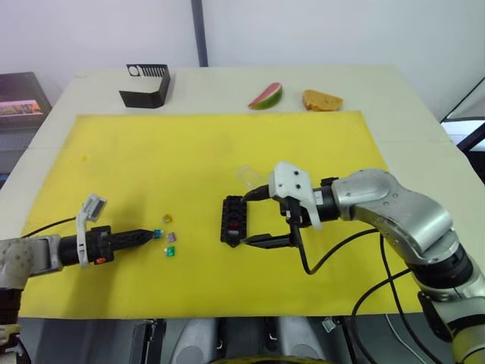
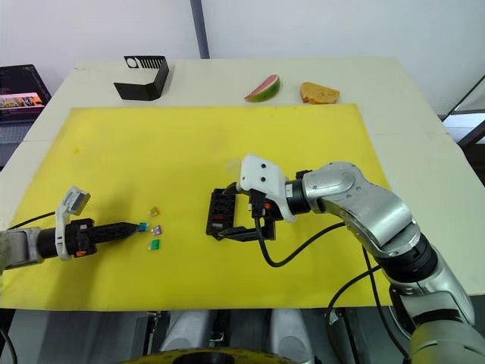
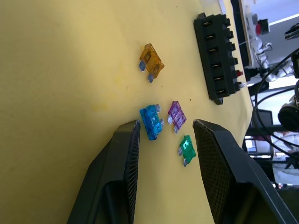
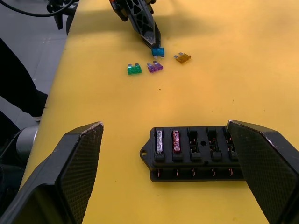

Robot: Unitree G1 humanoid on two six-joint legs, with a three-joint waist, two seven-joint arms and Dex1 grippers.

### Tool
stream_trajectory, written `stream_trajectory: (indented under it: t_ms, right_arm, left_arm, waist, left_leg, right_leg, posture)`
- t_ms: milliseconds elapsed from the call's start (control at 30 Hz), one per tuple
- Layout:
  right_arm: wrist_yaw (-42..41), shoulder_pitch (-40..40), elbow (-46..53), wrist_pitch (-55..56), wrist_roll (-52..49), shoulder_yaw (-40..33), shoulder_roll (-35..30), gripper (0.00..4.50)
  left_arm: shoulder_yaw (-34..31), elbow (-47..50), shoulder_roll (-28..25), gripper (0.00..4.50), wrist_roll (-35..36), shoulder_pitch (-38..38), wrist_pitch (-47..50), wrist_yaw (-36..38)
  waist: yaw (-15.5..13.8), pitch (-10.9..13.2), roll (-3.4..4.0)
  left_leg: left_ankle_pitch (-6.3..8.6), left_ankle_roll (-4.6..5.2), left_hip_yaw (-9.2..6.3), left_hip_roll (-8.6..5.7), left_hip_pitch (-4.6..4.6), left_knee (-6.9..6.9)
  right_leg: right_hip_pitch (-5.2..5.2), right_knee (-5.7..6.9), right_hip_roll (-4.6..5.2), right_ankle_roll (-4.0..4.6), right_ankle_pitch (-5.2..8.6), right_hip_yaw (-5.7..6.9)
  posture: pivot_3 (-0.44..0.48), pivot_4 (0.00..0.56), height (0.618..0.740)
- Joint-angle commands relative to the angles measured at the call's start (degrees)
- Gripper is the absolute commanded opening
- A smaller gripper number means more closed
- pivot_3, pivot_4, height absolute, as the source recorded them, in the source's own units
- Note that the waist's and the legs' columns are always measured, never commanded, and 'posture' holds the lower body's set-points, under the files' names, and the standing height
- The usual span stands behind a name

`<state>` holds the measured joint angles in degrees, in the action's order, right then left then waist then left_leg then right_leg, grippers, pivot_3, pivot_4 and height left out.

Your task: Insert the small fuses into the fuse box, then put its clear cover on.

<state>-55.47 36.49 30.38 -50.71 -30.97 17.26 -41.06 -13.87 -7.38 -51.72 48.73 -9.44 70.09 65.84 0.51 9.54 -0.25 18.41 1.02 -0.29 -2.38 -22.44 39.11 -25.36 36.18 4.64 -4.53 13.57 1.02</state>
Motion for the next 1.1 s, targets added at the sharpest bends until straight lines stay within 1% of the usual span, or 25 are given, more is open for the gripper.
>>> stream_trajectory:
  t_ms: [33,167,300,400,433,467,500,700,800,867,933,1000,1067,1100]
  right_arm:
    - [0.34,0.58,2.37,0.48,-0.28,-0.98,0.07,4.50]
    - [0.46,0.83,2.42,0.37,-0.15,-0.80,0.11,4.50]
    - [0.67,0.95,2.68,0.20,0.10,-0.57,-0.14,4.50]
    - [0.85,0.86,2.96,-0.03,0.08,-0.71,-0.20,4.50]
    - [0.88,0.82,3.09,-0.10,0.04,-0.78,-0.22,4.50]
    - [0.91,0.85,3.12,-0.14,0.02,-0.79,-0.18,4.50]
    - [0.94,0.88,3.13,-0.17,0.01,-0.79,-0.16,4.50]
    - [1.06,1.09,3.21,-0.15,-0.10,-0.67,-0.02,4.50]
    - [0.84,1.01,3.26,-0.04,-0.13,-0.69,-0.22,4.50]
    - [0.58,0.85,3.09,0.28,0.01,-0.65,-0.39,4.50]
    - [0.21,0.76,2.82,0.84,0.43,-0.27,-0.56,4.50]
    - [-0.15,0.74,2.50,1.47,1.01,0.33,-0.56,4.50]
    - [-0.40,0.81,2.20,2.02,1.43,0.81,-0.39,4.50]
    - [-0.49,0.85,2.07,2.24,1.59,0.95,-0.28,4.50]
  left_arm:
    - [1.80,1.83,0.39,1.90,0.18,-1.65,1.05,-0.56]
    - [3.22,2.11,1.58,1.90,0.23,-3.51,1.69,-1.49]
    - [4.14,2.41,2.18,1.90,-0.04,-3.73,1.64,-2.15]
    - [4.33,1.19,1.46,1.15,-1.24,-2.89,0.30,-1.96]
    - [4.35,0.69,1.10,0.68,-1.76,-2.51,-0.26,-1.68]
    - [4.47,0.16,0.77,0.10,-2.20,-2.28,-0.81,-1.30]
    - [4.57,-0.19,0.57,0.03,-2.49,-2.17,-1.18,-1.02]
    - [5.10,-0.55,-1.09,0.03,-3.90,-1.28,-3.88,1.30]
    - [4.96,-0.65,-4.23,0.03,-4.20,-1.78,-5.83,4.88]
    - [5.89,-0.76,-7.76,0.03,-4.62,-2.66,-7.36,9.62]
    - [7.81,-1.50,-11.17,0.03,-5.82,-4.07,-9.47,14.51]
    - [11.09,-3.97,-13.66,0.03,-8.38,-6.62,-12.61,19.49]
    - [15.92,-6.23,-15.75,0.03,-12.53,-9.03,-18.02,24.74]
    - [18.80,-6.77,-16.87,0.03,-13.54,-9.86,-20.66,25.99]
  waist:
    - [0.00,0.00,0.00]
    - [0.01,0.00,-0.01]
    - [0.02,-0.01,-0.01]
    - [0.05,-0.01,-0.01]
    - [0.09,-0.01,-0.01]
    - [0.11,-0.01,-0.01]
    - [0.12,-0.01,-0.01]
    - [0.32,-0.01,0.00]
    - [0.37,-0.01,0.00]
    - [0.34,-0.01,0.00]
    - [0.29,-0.01,0.00]
    - [-0.02,-0.01,0.00]
    - [0.02,-0.01,0.00]
    - [0.14,-0.01,0.00]
  left_leg:
    - [0.00,0.00,0.00,0.00,0.00,0.00]
    - [0.00,0.00,0.00,0.00,0.00,0.01]
    - [-0.03,-0.05,0.00,-0.01,0.00,0.01]
    - [-0.04,-0.08,0.00,-0.01,0.00,0.01]
    - [-0.05,-0.08,0.00,-0.01,0.00,0.01]
    - [-0.05,-0.09,0.00,-0.01,0.00,0.01]
    - [-0.05,-0.09,0.00,-0.01,0.00,0.01]
    - [-0.04,-0.08,0.00,0.00,0.03,-0.02]
    - [-0.04,-0.08,0.00,0.00,0.03,-0.02]
    - [-0.04,-0.08,0.00,0.00,0.03,-0.03]
    - [-0.04,-0.08,0.00,0.00,0.01,-0.03]
    - [-0.04,-0.08,0.00,0.00,0.01,-0.02]
    - [-0.04,-0.07,0.00,-0.01,0.01,0.01]
    - [-0.04,-0.07,0.01,-0.02,0.01,0.02]
  right_leg:
    - [0.00,0.00,0.00,0.00,0.00,0.00]
    - [0.01,0.00,0.00,0.00,0.00,0.00]
    - [0.00,0.01,0.00,-0.01,0.00,0.00]
    - [0.00,0.01,0.00,-0.01,0.00,0.00]
    - [0.00,0.01,0.00,-0.01,0.00,0.00]
    - [0.00,0.01,0.00,-0.01,0.00,0.00]
    - [0.00,0.01,0.00,-0.01,0.00,0.00]
    - [-0.02,0.03,-0.02,-0.01,0.00,0.00]
    - [-0.03,0.03,-0.02,-0.01,0.00,0.00]
    - [-0.03,0.04,-0.02,-0.01,0.00,0.00]
    - [-0.04,0.03,-0.02,0.01,0.00,0.01]
    - [-0.01,0.01,-0.01,0.02,0.02,0.01]
    - [0.01,-0.01,-0.01,0.13,0.08,0.02]
    - [0.02,-0.01,-0.01,0.14,0.08,0.02]
  posture:
    - [0.000,0.150,0.740]
    - [0.000,0.150,0.740]
    - [0.000,0.150,0.740]
    - [0.000,0.150,0.740]
    - [0.000,0.150,0.740]
    - [0.000,0.150,0.740]
    - [0.000,0.150,0.740]
    - [0.000,0.150,0.740]
    - [0.000,0.150,0.740]
    - [0.000,0.150,0.740]
    - [0.000,0.150,0.740]
    - [0.000,0.150,0.740]
    - [0.000,0.150,0.740]
    - [0.000,0.150,0.740]
